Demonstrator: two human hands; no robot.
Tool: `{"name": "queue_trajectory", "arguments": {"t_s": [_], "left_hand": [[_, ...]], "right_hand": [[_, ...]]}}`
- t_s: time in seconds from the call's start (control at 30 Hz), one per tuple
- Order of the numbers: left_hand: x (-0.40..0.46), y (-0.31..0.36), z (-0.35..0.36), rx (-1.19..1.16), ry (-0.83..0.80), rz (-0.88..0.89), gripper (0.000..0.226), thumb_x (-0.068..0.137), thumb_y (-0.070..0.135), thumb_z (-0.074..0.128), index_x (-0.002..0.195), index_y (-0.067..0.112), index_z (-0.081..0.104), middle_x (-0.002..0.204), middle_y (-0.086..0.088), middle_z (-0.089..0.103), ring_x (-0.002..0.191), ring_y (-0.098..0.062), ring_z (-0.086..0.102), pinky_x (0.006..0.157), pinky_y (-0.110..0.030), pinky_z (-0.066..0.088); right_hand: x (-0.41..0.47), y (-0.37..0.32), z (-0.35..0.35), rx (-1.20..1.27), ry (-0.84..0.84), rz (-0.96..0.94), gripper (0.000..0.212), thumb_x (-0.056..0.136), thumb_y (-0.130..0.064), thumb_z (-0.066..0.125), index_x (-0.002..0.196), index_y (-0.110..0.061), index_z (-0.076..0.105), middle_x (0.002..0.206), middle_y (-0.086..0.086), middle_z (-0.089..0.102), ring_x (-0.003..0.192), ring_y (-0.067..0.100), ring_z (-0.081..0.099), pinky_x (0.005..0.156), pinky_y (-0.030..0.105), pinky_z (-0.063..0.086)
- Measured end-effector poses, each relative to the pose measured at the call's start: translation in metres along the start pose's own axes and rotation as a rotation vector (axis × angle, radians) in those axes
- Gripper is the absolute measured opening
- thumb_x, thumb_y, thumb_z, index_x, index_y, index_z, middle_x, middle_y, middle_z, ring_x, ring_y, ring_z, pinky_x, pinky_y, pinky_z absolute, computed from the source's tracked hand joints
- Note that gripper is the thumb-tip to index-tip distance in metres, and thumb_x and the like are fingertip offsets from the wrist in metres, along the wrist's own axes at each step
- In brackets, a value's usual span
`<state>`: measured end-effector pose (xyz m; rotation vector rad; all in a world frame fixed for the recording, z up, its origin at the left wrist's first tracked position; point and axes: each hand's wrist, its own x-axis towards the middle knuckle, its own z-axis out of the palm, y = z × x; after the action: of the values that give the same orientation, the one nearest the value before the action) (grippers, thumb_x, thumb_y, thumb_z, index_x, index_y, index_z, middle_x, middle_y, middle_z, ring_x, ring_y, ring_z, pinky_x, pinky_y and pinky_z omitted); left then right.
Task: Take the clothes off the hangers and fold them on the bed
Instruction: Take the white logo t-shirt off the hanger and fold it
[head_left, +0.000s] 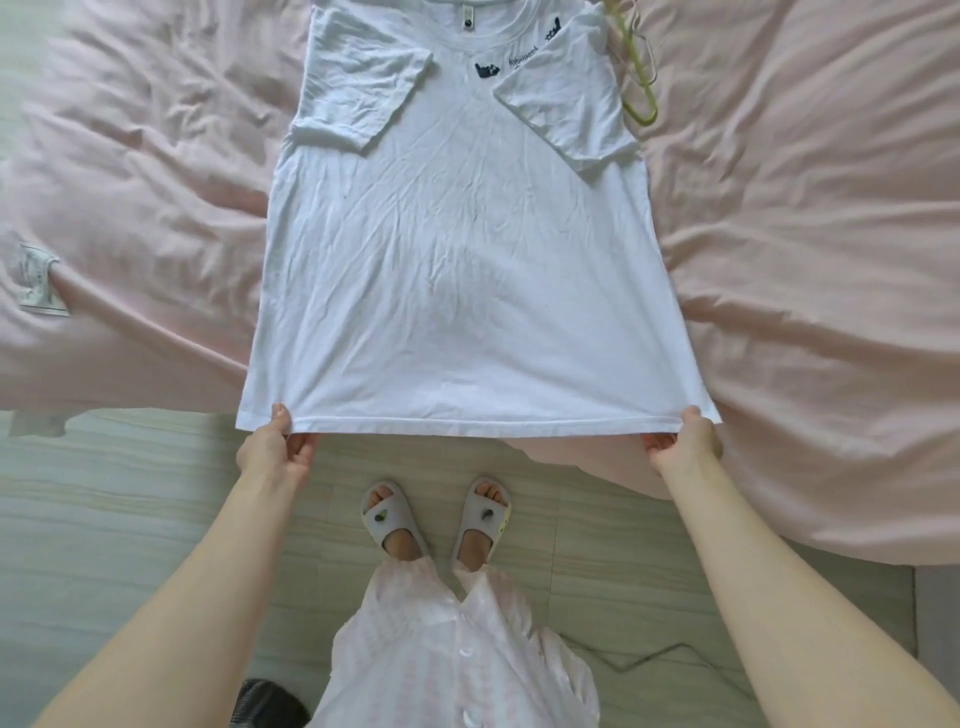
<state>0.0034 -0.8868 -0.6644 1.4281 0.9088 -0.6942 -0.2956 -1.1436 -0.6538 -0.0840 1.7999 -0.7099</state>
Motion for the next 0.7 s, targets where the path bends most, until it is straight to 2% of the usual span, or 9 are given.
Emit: {"name": "queue_trajectory", "arguments": {"t_s": [0.07, 0.17, 0.3, 0.4, 0.47, 0.5, 0.57, 0.63, 0.7], "left_hand": [[-0.009, 0.004, 0.003, 0.02, 0.048, 0.039, 0.017, 0.092, 0.011, 0.06, 0.108, 0.009, 0.057, 0.089, 0.0, 0.063, 0.075, -0.013, 0.063, 0.085, -0.035, 0.054], [-0.037, 0.017, 0.012, 0.041, 0.079, 0.13, 0.008, 0.094, 0.007, 0.055, 0.101, 0.004, 0.055, 0.089, -0.006, 0.06, 0.072, -0.016, 0.06, 0.082, -0.039, 0.052], [-0.058, 0.044, 0.031, -0.052, 0.007, 0.139, 0.027, 0.096, 0.004, 0.048, 0.122, 0.003, 0.049, 0.087, -0.008, 0.058, 0.075, -0.019, 0.06, 0.087, -0.04, 0.052], [-0.069, 0.074, 0.054, -0.105, -0.092, 0.146, 0.022, 0.095, 0.006, 0.046, 0.116, 0.003, 0.053, 0.089, -0.011, 0.059, 0.071, -0.018, 0.059, 0.058, -0.026, 0.056], [-0.076, 0.095, 0.076, -0.134, -0.133, 0.185, 0.006, 0.094, 0.003, 0.047, 0.094, 0.007, 0.052, 0.087, -0.013, 0.057, 0.069, -0.02, 0.058, 0.048, -0.025, 0.054], [-0.08, 0.109, 0.09, -0.145, -0.149, 0.204, 0.009, 0.093, 0.002, 0.048, 0.086, 0.008, 0.049, 0.085, -0.014, 0.055, 0.067, -0.02, 0.057, 0.046, -0.026, 0.054], [-0.093, 0.132, 0.115, -0.163, -0.175, 0.232, 0.013, 0.091, 0.002, 0.051, 0.081, 0.007, 0.046, 0.083, -0.014, 0.055, 0.065, -0.019, 0.057, 0.049, -0.029, 0.056], [-0.098, 0.153, 0.139, -0.186, -0.186, 0.255, 0.013, 0.089, 0.001, 0.055, 0.08, 0.005, 0.046, 0.082, -0.014, 0.054, 0.066, -0.02, 0.058, 0.058, -0.032, 0.059], [-0.095, 0.174, 0.164, -0.23, -0.208, 0.249, 0.01, 0.088, 0.001, 0.056, 0.084, 0.003, 0.047, 0.082, -0.017, 0.053, 0.069, -0.025, 0.059, 0.063, -0.036, 0.059]], "right_hand": [[-0.011, -0.007, -0.001, -0.008, 0.04, -0.051, 0.023, 0.094, -0.013, 0.052, 0.117, -0.01, 0.052, 0.081, 0.004, 0.054, 0.067, 0.018, 0.056, 0.061, 0.035, 0.052], [-0.035, -0.021, -0.001, -0.041, 0.043, -0.11, 0.027, 0.093, -0.01, 0.051, 0.12, -0.008, 0.053, 0.079, 0.002, 0.052, 0.066, 0.016, 0.053, 0.067, 0.034, 0.053], [-0.058, -0.04, 0.005, -0.049, 0.011, -0.134, 0.017, 0.09, -0.007, 0.053, 0.107, -0.012, 0.054, 0.078, 0.002, 0.053, 0.066, 0.015, 0.055, 0.075, 0.034, 0.054], [-0.075, -0.066, 0.026, -0.043, -0.011, -0.181, 0.015, 0.088, -0.008, 0.055, 0.101, -0.014, 0.055, 0.078, 0.001, 0.054, 0.065, 0.016, 0.055, 0.062, 0.031, 0.051], [-0.085, -0.086, 0.047, -0.069, -0.026, -0.22, 0.003, 0.087, -0.012, 0.055, 0.089, -0.011, 0.055, 0.077, 0.002, 0.054, 0.065, 0.016, 0.055, 0.065, 0.032, 0.051], [-0.091, -0.096, 0.06, -0.078, -0.041, -0.237, 0.006, 0.086, -0.014, 0.055, 0.082, -0.011, 0.053, 0.077, 0.003, 0.053, 0.065, 0.017, 0.055, 0.067, 0.032, 0.053], [-0.099, -0.114, 0.083, -0.078, -0.048, -0.271, 0.009, 0.087, -0.017, 0.053, 0.082, -0.009, 0.052, 0.077, 0.005, 0.053, 0.064, 0.017, 0.055, 0.069, 0.033, 0.054], [-0.105, -0.13, 0.106, -0.028, -0.066, -0.285, 0.01, 0.089, -0.017, 0.05, 0.09, -0.007, 0.051, 0.071, 0.006, 0.057, 0.057, 0.016, 0.057, 0.057, 0.027, 0.055], [-0.113, -0.148, 0.129, 0.009, -0.088, -0.3, 0.016, 0.092, -0.017, 0.047, 0.08, -0.007, 0.047, 0.046, 0.003, 0.059, 0.039, 0.01, 0.056, 0.042, 0.021, 0.05]]}}
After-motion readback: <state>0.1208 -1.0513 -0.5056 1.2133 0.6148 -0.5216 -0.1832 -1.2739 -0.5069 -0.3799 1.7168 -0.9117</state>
